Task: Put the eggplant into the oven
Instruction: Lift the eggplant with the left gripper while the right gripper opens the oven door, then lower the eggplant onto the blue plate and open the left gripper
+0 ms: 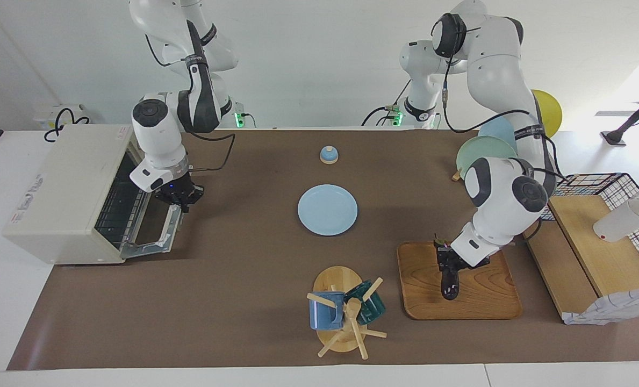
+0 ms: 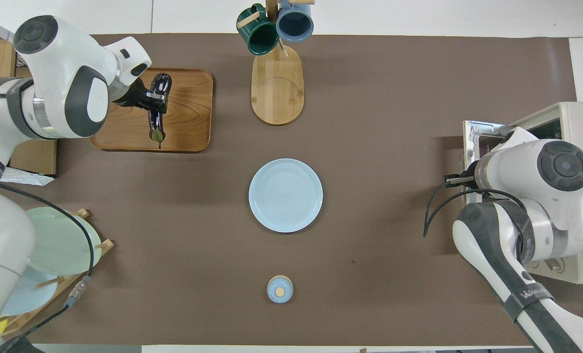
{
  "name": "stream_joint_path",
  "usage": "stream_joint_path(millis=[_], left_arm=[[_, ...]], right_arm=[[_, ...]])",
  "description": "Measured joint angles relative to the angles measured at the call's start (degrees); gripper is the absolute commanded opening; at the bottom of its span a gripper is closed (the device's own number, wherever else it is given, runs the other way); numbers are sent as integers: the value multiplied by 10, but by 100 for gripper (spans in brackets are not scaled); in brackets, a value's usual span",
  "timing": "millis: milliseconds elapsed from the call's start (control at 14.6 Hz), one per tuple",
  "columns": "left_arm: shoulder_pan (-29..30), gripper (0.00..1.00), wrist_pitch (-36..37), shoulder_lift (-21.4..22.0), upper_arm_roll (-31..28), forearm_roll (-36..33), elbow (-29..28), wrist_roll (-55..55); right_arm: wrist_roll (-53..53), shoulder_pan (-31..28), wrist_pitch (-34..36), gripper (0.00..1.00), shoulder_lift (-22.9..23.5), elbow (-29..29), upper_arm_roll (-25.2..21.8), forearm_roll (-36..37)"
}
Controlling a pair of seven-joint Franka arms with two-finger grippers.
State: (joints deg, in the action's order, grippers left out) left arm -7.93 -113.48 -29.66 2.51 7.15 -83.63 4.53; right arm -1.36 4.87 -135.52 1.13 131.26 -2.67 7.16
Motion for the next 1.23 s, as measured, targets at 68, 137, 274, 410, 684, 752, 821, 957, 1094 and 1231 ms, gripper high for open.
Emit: stream_joint_path(millis=[68,137,274,410,684,752,821,957,1094,1231], left_arm=[[-1,0,31,29,1,3,-6,-13],[-2,0,54,60,2,7,-18,-31],[-20,0,76,117,4,18,-58,-69],[-57,0,77,153,6,26,-98,-119],[-149,0,26,165,8,49,-146,-218],[-172,0,-11,166,8,56,-166,-237],[-195,0,-53,167,8,59,-191,-252],[-235,0,-122,166,8,67,-237,-270],[-263,0,-171,159,8,70,-270,-285],[-277,0,-201,147,7,71,-288,-288]], right_arm=[[-1,1,-6,0,4,2,0,0],[-5,2,-12,0,9,4,0,0],[-14,3,-30,0,19,10,0,1],[-23,3,-50,0,30,17,0,2],[-38,4,-60,0,42,19,-2,-9],[-38,5,-60,0,42,20,-5,-31],[-38,9,-60,0,42,20,-9,-53],[-38,24,-60,0,42,20,-11,-86],[-41,47,-58,0,41,12,-11,-97],[-47,58,-44,16,40,2,-11,-99]])
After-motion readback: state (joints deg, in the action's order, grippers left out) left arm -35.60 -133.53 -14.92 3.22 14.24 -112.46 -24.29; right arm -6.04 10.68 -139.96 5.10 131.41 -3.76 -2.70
